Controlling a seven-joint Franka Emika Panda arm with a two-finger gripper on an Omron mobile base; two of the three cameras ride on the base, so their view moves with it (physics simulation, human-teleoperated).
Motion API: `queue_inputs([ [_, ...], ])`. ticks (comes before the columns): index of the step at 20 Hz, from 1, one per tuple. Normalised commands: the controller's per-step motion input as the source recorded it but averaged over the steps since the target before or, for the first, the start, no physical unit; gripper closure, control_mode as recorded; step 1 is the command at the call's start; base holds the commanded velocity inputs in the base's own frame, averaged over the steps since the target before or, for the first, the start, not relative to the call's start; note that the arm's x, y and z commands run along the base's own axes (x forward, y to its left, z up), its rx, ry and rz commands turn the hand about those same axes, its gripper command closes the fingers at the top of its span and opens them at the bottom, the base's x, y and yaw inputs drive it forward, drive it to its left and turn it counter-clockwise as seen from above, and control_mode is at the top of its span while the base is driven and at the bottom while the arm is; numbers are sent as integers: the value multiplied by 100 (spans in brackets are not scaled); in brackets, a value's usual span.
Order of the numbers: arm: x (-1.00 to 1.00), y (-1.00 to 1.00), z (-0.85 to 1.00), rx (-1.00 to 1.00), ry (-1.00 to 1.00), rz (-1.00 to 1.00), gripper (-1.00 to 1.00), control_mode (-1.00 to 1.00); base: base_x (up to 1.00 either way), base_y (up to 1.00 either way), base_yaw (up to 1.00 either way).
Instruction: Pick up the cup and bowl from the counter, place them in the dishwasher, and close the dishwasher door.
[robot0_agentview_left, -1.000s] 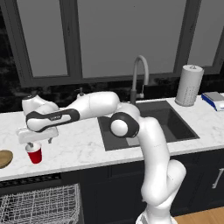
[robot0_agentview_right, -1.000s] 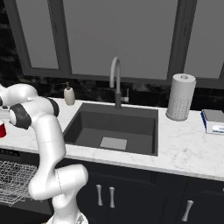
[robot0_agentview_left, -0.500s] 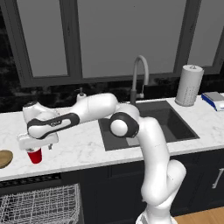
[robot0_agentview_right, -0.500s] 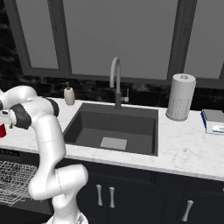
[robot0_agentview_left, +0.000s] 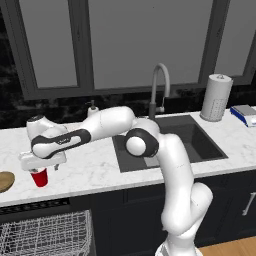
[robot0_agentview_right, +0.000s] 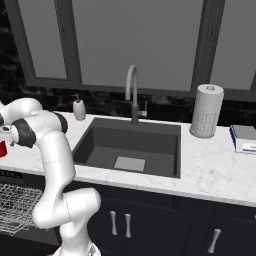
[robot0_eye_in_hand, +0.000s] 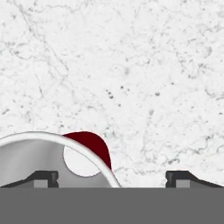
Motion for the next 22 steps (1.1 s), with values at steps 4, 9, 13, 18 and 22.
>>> queue_inputs([
  [4, 0, 0, 0, 0, 0, 0, 100, -100, 0, 0, 0],
  [9, -8, 0, 0, 0, 0, 0, 100, -100, 0, 0, 0],
  [13, -83, 1, 0, 1, -2, 0, 100, -100, 0, 0, 0],
  [18, -100, 18, 0, 2, -4, 0, 100, -100, 0, 0, 0],
  [22, -100, 26, 0, 1, -2, 1, 100, -100, 0, 0, 0],
])
